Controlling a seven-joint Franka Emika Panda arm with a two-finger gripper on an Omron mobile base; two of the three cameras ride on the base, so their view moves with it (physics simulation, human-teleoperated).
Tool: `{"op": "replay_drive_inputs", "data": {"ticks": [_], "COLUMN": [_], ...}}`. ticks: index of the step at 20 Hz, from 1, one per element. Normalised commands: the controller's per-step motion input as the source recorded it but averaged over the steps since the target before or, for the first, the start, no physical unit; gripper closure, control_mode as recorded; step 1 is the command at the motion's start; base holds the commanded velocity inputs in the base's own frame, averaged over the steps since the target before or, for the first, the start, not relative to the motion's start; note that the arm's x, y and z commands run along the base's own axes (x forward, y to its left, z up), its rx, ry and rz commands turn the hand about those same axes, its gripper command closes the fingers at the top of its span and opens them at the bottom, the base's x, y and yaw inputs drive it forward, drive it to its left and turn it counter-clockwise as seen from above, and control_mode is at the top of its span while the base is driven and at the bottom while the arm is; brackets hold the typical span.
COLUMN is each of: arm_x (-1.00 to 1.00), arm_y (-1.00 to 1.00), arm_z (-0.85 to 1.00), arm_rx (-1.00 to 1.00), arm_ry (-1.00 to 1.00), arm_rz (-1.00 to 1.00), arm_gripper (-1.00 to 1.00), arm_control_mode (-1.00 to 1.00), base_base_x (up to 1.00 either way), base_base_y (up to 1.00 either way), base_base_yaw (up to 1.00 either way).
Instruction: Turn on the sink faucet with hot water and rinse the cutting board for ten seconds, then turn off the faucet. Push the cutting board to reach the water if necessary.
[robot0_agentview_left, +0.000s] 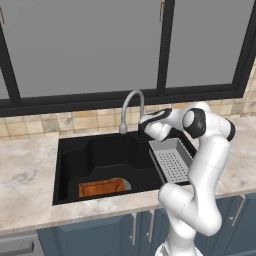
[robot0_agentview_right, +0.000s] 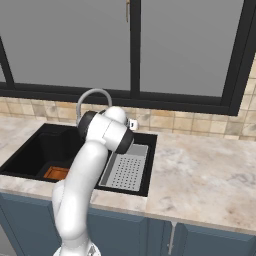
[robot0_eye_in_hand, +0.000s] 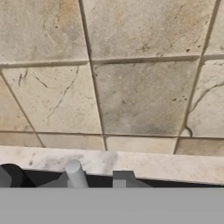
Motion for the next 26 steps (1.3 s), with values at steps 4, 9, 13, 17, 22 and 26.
{"op": "replay_drive_inputs", "data": {"ticks": [4,9,13,17,22,26], "arm_x": [0.0,0.0,0.0,0.0,0.0,-0.05], "arm_y": [-0.49,-0.49,-0.49,-0.51,-0.56,-0.54], "arm_z": [0.0,0.0,0.0,0.0,0.0,0.0], "arm_rx": [0.0,0.0,0.0,0.0,0.0,0.0], "arm_ry": [0.0,0.0,0.0,0.0,0.0,0.0], "arm_rz": [0.0,0.0,0.0,0.0,0.0,0.0], "arm_gripper": [1.0,1.0,1.0,1.0,1.0,1.0], "arm_control_mode": [-1.0,-1.0,-1.0,-1.0,-1.0,-1.0], "base_base_x": [0.0,0.0,0.0,0.0,0.0,0.0], "base_base_y": [0.0,0.0,0.0,0.0,0.0,0.0], "base_base_yaw": [0.0,0.0,0.0,0.0,0.0,0.0]}}
